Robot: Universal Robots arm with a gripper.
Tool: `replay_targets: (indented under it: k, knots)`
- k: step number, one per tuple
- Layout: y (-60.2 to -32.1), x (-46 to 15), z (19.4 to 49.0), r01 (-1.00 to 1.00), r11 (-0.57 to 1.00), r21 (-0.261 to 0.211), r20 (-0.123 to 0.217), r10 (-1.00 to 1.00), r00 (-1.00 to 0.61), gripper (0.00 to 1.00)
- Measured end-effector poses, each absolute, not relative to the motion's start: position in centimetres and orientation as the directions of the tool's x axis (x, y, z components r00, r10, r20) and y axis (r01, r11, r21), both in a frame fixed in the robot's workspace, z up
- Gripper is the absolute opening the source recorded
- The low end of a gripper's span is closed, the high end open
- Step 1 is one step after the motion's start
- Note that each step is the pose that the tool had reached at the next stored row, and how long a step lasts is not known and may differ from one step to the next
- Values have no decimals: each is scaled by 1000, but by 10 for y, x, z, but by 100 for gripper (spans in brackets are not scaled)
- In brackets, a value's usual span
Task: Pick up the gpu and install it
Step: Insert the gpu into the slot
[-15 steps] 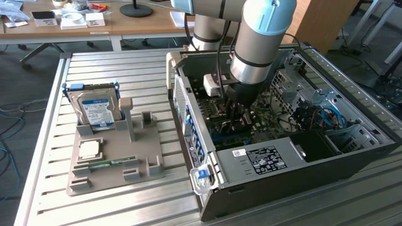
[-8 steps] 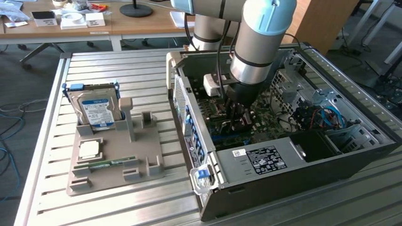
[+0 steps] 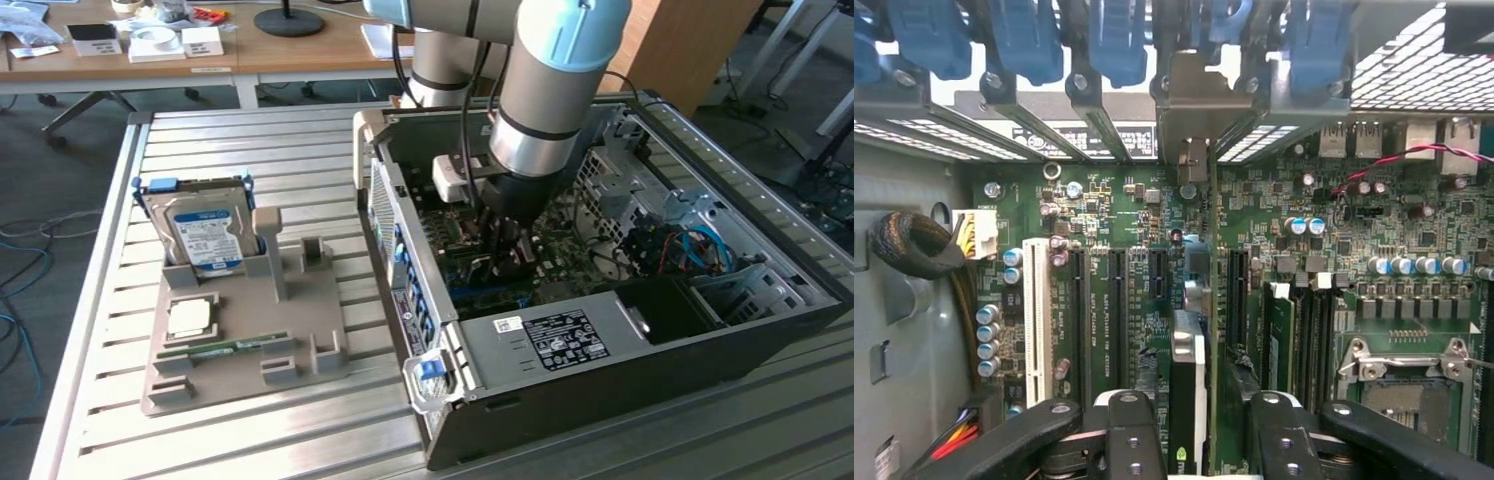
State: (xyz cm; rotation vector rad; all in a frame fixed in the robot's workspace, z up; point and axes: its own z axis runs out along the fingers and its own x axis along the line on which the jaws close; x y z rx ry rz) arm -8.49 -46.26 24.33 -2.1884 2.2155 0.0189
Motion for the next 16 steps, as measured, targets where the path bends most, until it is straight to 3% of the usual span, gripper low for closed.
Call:
replay_targets:
  k: [16]
  knots:
    - [-463,-85,253,-1000,12,-11,-28,-1000,-12,40]
